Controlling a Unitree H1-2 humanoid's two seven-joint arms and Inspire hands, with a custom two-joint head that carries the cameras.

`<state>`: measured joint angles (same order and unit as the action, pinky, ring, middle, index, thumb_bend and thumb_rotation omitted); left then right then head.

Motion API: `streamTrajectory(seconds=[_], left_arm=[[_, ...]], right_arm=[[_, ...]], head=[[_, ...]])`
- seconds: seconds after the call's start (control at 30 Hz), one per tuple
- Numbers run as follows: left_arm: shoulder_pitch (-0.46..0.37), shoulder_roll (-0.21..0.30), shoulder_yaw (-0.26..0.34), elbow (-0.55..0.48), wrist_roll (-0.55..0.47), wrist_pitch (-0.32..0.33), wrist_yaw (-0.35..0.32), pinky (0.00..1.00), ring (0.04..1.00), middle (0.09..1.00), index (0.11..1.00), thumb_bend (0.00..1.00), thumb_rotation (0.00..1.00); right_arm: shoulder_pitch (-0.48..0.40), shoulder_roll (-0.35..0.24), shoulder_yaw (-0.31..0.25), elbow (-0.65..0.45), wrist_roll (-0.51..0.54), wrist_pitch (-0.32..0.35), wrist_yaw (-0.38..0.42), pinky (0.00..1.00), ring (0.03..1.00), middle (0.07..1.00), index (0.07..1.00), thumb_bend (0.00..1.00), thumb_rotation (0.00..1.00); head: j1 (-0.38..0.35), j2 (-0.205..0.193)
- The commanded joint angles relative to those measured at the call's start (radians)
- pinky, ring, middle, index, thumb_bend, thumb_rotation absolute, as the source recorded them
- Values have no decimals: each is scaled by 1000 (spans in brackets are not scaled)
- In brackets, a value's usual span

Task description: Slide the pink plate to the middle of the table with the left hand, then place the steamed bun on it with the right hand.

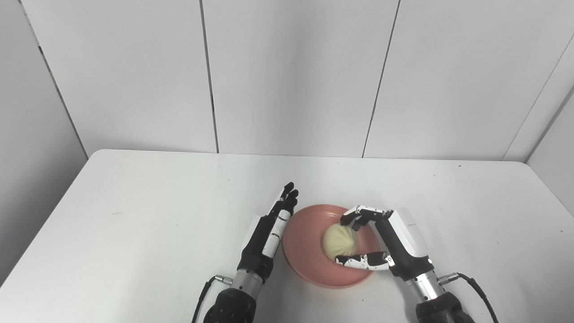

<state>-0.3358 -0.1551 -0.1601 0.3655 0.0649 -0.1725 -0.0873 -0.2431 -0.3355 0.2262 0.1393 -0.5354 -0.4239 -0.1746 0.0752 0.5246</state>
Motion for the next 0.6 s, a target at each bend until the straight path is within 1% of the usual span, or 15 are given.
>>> streamTrajectory(seconds=[0.0,0.03,0.1,0.2,0.23,0.27,0.3,0.4,0.57], left_arm=[[29,5,-3,40,3,-25,4,975,971,968,950,631,1000],[29,6,-3,40,3,-25,4,971,969,966,948,628,1000],[29,7,-1,40,1,-27,3,968,968,966,948,624,1000],[30,8,1,38,-4,-23,-1,970,970,968,950,623,1000],[30,9,2,38,-5,-21,-2,972,971,969,951,625,1000],[29,10,2,38,-6,-20,-3,975,973,970,952,630,1000],[28,10,2,42,-6,-24,-3,975,973,970,952,630,1000],[28,11,6,44,-9,-22,-1,973,970,968,948,632,1000],[27,13,11,46,-5,-27,4,970,969,965,949,622,1000]], right_arm=[[-4,3,-11,-68,31,19,38,710,806,841,806,623,98],[1,4,-17,-79,37,28,53,735,834,866,836,619,149],[7,5,-28,-86,41,32,70,758,858,890,864,617,247],[9,6,-40,-87,37,24,85,776,876,908,884,623,347],[10,7,-44,-91,32,33,92,799,884,913,889,628,376],[10,8,-48,-94,28,39,98,855,896,920,896,636,421],[11,8,-51,-96,24,44,104,861,897,920,896,637,426],[10,8,-55,-95,16,52,119,935,917,932,907,645,482],[7,16,-65,-82,18,51,120,989,958,962,913,649,511]], head=[[-2,0],[-3,0],[-6,-1],[-8,-1],[-10,0],[-10,-1],[-12,-3],[-17,-6],[-26,-11]])
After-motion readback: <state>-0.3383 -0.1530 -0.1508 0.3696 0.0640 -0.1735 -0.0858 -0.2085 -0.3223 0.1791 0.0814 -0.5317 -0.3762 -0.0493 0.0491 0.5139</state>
